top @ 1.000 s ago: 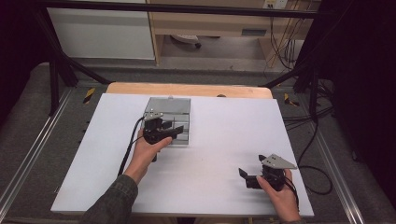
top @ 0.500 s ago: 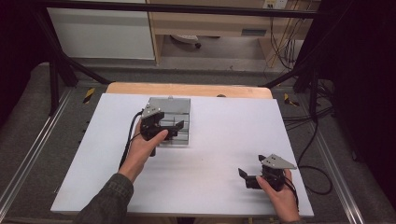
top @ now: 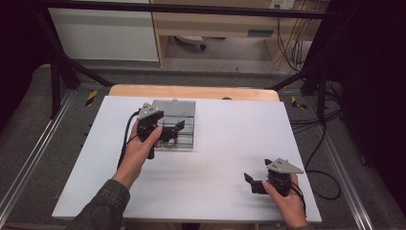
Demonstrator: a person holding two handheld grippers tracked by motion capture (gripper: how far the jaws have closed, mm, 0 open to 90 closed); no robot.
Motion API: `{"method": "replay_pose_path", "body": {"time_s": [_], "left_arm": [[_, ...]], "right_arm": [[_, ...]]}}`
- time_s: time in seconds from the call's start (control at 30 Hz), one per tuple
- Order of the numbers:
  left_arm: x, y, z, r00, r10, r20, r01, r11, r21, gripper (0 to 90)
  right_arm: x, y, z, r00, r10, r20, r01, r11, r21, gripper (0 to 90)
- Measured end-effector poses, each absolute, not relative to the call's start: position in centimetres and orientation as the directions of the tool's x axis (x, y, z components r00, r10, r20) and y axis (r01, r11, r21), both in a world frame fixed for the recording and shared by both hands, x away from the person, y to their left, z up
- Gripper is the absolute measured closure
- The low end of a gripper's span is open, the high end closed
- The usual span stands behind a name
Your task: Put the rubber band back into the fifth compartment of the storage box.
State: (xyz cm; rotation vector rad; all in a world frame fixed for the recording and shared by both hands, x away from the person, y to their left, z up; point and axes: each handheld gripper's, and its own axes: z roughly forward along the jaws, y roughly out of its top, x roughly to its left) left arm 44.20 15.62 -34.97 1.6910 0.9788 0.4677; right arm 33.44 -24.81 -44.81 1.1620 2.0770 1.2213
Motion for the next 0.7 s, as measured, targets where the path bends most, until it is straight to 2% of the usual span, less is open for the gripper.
{"method": "replay_pose_path", "body": {"time_s": [0.7], "left_arm": [[42.9, 21.0, -33.9, 0.544, 0.821, -0.174, 0.394, -0.067, 0.917, 5.5]], "right_arm": [[33.4, -24.6, -44.8, -0.538, 0.843, 0.020, 0.434, 0.256, 0.864, 3.2]]}}
